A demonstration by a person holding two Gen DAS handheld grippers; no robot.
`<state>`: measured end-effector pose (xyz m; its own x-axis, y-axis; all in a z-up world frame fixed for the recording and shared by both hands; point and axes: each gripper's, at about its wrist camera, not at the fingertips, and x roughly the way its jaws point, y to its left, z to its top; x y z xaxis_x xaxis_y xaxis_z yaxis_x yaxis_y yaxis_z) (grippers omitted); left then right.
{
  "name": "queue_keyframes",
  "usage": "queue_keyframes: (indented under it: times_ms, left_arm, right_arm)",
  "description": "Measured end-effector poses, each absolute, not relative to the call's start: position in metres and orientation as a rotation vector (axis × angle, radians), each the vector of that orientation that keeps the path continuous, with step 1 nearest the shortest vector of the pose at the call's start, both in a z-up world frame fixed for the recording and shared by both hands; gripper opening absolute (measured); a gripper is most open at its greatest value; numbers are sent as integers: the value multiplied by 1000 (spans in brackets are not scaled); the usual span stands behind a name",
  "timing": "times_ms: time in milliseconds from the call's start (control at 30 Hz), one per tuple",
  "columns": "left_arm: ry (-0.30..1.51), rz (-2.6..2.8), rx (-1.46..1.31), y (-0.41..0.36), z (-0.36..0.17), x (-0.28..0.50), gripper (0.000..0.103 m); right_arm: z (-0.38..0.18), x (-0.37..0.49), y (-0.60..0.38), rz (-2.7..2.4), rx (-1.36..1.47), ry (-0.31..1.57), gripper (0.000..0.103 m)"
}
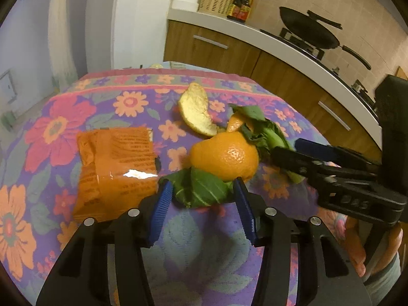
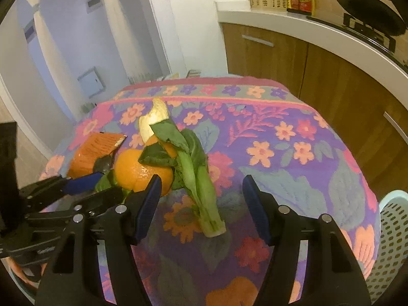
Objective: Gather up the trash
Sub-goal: 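Move both grippers back toward the mandarin and greens on the table, then grasp the bok choy with the right gripper while the left grasps a green leaf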
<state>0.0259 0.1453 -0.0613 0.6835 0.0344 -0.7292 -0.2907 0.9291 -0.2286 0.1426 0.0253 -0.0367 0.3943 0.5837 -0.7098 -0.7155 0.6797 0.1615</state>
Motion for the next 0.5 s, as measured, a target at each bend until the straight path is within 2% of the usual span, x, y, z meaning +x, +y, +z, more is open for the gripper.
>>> queue_keyframes:
  times_ms: [67,100,133,167,200,300,433,500]
  left_arm:
    - [815,166,-326,142,-63,28,50]
    - [820,162,-310,140,-63,29,50]
    - [819,156,-298,138,-63,29,50]
    - [817,148,-292,136,-62,28,48]
    - [818,143,-290,135,-62,27,37]
    - [833,159,-265,133,-63,22,17]
    - [840,127,-258,130,-62,9,13]
    - [853,115,-227,122,-62,1,1]
  right_arm:
    - [-41,143,31,820,-212,838,44]
    - [-43,143,33,828,-222,847,25]
    - [-44,142,34,827,-233,851,21]
    - [-44,140,33,821,-237,844,21]
    - [-43,138,31,824,-236,835,20]
    - [-37,131,22,837,-210,794,19]
    - [-33,125,-3,813,-153,778,19]
    - [-31,120,-17,787,-155,758,19]
